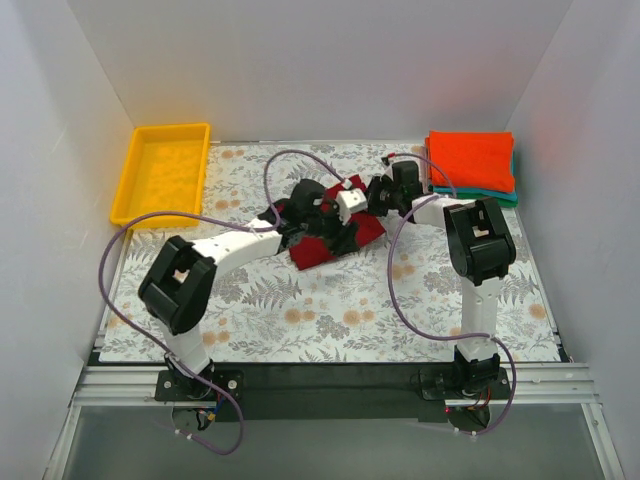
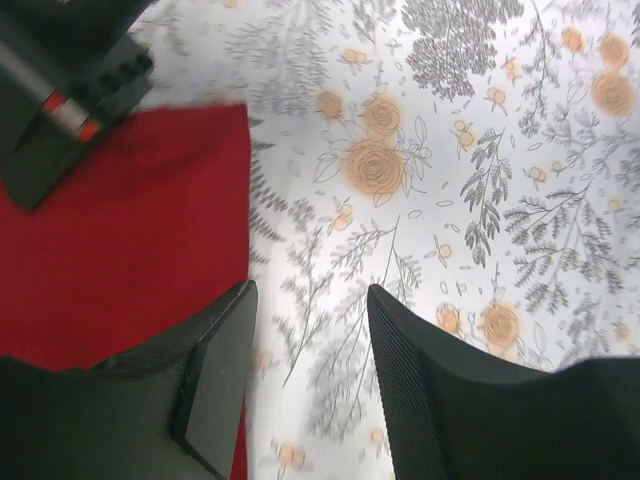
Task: Fold and stack the t-shirts
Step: Neatly place the folded tshirt to the corner
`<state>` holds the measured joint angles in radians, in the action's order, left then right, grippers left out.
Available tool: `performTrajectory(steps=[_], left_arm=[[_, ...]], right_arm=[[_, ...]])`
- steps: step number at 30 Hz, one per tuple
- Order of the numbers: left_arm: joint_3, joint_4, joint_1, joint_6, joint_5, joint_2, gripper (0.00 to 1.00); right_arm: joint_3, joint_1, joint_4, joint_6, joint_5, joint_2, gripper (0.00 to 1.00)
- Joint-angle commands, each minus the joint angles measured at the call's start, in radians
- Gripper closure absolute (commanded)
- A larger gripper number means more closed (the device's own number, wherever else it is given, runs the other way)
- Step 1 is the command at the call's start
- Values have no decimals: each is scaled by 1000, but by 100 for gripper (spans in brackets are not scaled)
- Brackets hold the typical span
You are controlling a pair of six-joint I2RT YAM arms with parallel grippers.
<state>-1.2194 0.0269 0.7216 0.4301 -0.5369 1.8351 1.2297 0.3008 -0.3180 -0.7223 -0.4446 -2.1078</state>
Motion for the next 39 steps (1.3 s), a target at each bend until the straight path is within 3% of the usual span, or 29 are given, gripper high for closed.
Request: performTrajectory(steps=[1,8,12,23,39], left_arm=[[29,96,-79,107,-58,-206,53],[179,189,-119,136,41,-411,33],[253,205,-119,182,64,-503,12],[327,215,-119,219,64,-570,8],[357,215,-119,220,54,-616,5]], right_arm=[[183,-15,311,398,41,6,99],[422,-78,583,755,168,-1,99],[600,-126,715,851,199,-50,99],[817,-215,832,982,219,-34,99],[991,-223,882,957,228,37,99]])
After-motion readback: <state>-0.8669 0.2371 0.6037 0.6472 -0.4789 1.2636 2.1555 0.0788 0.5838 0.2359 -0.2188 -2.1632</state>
